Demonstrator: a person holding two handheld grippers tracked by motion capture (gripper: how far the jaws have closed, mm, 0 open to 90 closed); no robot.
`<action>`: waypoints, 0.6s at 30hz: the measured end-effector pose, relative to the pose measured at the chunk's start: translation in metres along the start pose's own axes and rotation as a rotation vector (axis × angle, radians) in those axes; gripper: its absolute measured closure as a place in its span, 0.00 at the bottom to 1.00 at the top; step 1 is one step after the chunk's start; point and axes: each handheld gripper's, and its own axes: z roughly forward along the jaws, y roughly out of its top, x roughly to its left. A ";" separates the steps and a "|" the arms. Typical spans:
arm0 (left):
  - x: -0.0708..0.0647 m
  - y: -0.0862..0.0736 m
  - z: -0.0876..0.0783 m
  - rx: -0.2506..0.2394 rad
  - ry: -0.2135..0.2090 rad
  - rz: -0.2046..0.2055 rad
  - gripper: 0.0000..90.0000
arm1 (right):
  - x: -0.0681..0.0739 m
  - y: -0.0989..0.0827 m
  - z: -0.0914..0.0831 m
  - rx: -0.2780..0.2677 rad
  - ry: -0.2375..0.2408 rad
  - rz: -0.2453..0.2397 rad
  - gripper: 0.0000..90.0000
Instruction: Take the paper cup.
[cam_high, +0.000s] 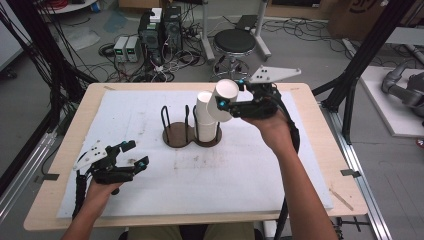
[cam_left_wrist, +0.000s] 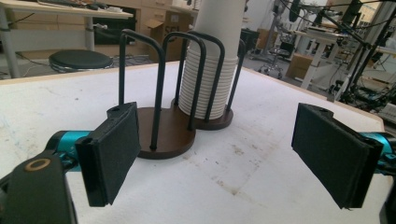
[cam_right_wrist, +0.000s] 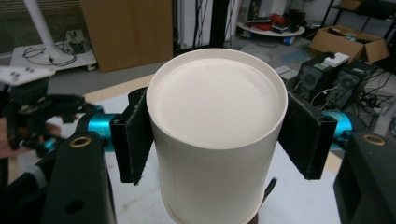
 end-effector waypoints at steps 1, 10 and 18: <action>-0.001 0.000 0.000 -0.003 -0.002 -0.002 0.17 | 0.001 -0.004 -0.001 0.007 0.000 0.000 0.37; -0.003 0.002 -0.002 -0.021 -0.024 -0.001 0.17 | 0.011 -0.062 0.005 0.073 0.036 -0.004 0.37; -0.004 0.002 -0.003 -0.034 -0.031 0.011 0.17 | 0.015 -0.084 0.012 0.082 0.061 0.018 0.37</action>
